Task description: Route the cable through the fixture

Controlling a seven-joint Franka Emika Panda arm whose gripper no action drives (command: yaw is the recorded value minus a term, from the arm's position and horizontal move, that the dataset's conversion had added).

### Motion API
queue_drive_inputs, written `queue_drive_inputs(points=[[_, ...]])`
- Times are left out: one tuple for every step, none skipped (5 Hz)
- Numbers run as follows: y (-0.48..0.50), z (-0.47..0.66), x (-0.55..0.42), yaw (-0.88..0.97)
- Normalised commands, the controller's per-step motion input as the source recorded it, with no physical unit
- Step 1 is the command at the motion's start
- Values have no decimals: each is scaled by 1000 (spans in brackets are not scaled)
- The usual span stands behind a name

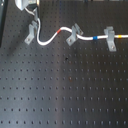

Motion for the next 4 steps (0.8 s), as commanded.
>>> queue_drive_inputs(points=[[16, 0, -23, 6], [282, -281, 182, 20], [365, -373, 103, 126], [442, -283, 41, 131]])
